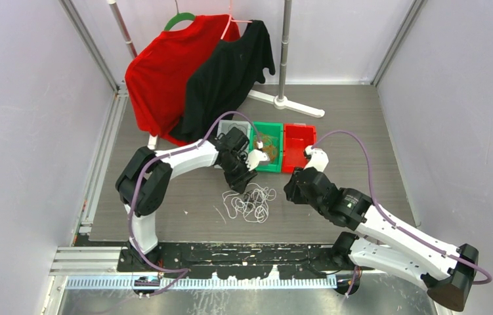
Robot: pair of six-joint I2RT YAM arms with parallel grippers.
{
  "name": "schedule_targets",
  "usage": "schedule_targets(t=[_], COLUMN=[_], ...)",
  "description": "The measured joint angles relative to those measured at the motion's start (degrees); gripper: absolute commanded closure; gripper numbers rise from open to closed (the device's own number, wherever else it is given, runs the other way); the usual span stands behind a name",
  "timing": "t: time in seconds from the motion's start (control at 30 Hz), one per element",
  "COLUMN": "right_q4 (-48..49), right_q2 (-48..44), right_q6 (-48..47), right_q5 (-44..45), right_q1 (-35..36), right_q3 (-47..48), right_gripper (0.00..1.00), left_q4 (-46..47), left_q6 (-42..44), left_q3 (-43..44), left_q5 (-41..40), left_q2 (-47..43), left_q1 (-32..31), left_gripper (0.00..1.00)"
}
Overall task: Untangle the cables
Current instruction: Untie the cable.
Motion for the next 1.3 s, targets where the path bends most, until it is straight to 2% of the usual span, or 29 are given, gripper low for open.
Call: schedule_targets(t=[0.1, 0.23, 0.43, 0.6, 0.9, 1.17, 1.2, 1.3], right_q4=[0.1, 0.6, 0.9, 0.8, 0.8, 0.8, 0.8, 0.8], right_q2=[-0.4, -0.9, -1.4, -2.7, -3.7, -3.7, -3.7, -3.7], right_q6=[0.3, 0.5, 0.7, 0.9, 1.8, 2.3, 2.4, 2.4], right_q5=[0.1, 0.1, 0.0, 0.0, 0.1, 0.1, 0.1, 0.1], right_q1=[0.0, 0.0, 0.0, 0.0, 0.0, 0.0, 0.0, 0.0], right_q3=[0.0, -0.3, -0.9, -0.9, -0.9, -1.0, -1.0, -1.0], right_gripper=[0.69, 0.69, 0.7, 0.7, 0.74, 0.77, 0.77, 0.79], left_q4=[-0.2, -1.4, -2.3, -1.7, 0.5, 2.5, 2.6, 2.5], left_q6=[-0.1, -0.4, -0.2, 0.5, 1.4, 1.5, 1.5, 1.3], left_q3=[-0.3, -0.1, 0.1, -0.9, -1.4, -3.3, -3.7, -4.6], left_q5=[-0.2, 0.6, 1.3, -1.2, -4.9, -5.1, -5.1, -5.1], left_q2=[0.0, -1.2, -3.7, -3.6, -2.3, -2.0, -2.0, -2.0], left_q1=[-0.2, -0.3, -0.3, -0.5, -0.6, -1.5, -1.7, -2.1], left_gripper=[0.48, 0.43, 0.46, 0.48, 0.62, 0.63, 0.66, 0.87])
